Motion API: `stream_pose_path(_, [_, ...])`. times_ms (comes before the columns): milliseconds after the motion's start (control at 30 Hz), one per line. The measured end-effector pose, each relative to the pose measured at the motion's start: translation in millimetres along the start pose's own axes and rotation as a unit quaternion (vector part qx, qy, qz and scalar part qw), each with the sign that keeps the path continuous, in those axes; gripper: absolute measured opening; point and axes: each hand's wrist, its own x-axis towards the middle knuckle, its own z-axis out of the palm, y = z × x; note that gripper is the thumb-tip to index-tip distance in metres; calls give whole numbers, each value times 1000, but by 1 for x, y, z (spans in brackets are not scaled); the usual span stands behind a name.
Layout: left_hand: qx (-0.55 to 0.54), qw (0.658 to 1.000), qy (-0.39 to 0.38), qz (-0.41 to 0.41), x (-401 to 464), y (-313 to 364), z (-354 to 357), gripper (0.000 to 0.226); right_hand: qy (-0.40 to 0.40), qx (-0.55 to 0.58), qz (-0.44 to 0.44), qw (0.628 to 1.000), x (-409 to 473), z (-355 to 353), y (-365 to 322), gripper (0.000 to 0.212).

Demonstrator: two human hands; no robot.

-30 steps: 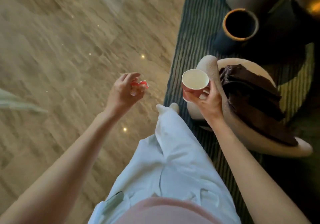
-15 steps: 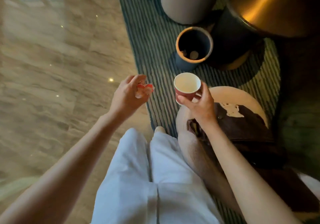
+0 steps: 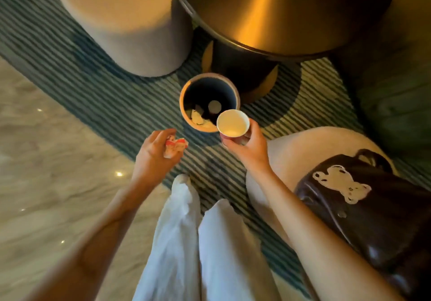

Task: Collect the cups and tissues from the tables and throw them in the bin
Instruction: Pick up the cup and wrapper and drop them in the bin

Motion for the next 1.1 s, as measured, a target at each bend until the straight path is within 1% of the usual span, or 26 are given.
stream_pose_path(100, [2, 999, -22, -23, 58, -28, 19, 54, 29, 19, 3, 999, 61, 38, 14, 73])
stream_pose_path(200, [14, 999, -35, -29, 111, -55, 46, 48, 36, -1, 13, 999, 124, 73, 38, 77])
stream_pose_path(267, [20, 999, -38, -18, 142, -73, 68, 49, 36, -16, 18, 999, 158, 88, 59, 79])
stream_pose_path(367, [23, 996, -61, -54, 177, -93, 103, 55, 18, -74, 66, 995, 187, 98, 94, 89])
stream_pose_path(400, [25, 996, -65, -56, 186, -97, 114, 56, 18, -94, 75, 993, 192, 98, 105, 89])
stream_pose_path(433, [29, 996, -70, -52, 195, -97, 124, 58, 20, -111, 74, 991, 195, 97, 114, 84])
stream_pose_path(500, [35, 996, -72, -31, 213, -93, 141, 61, 22, -155, 60, 986, 196, 90, 122, 66])
stream_pose_path(567, [68, 994, -91, -1, 227, -89, 157, 69, 25, -199, 35, 979, 191, 82, 126, 51])
stream_pose_path(633, [152, 978, -139, 16, 234, -86, 170, 82, 28, -208, 20, 977, 183, 76, 131, 45])
stream_pose_path(667, [191, 969, -154, 21, 234, -84, 172, 82, 29, -211, 13, 977, 178, 73, 131, 43])
stream_pose_path(700, [216, 964, -154, 35, 232, -78, 171, 79, 32, -217, 2, 976, 172, 69, 130, 41])
stream_pose_path(767, [240, 956, -126, 111, 223, -61, 161, 63, 54, -246, -17, 968, 158, 58, 123, 38])
stream_pose_path(833, [267, 938, -100, 195, 207, -35, 144, 47, 98, -300, -31, 948, 134, 44, 105, 35])
stream_pose_path(867, [279, 929, -93, 223, 198, -22, 134, 43, 123, -324, -38, 937, 119, 35, 95, 34])
stream_pose_path(900, [289, 922, -93, 239, 186, -7, 121, 41, 144, -337, -40, 930, 102, 27, 83, 37])
stream_pose_path(1000, [299, 911, -113, 259, 142, 41, 80, 41, 201, -343, -23, 917, 37, 1, 43, 52])
stream_pose_path(1100, [305, 890, -140, 308, 88, 94, 39, 43, 244, -350, 3, 905, -48, -24, 2, 52])
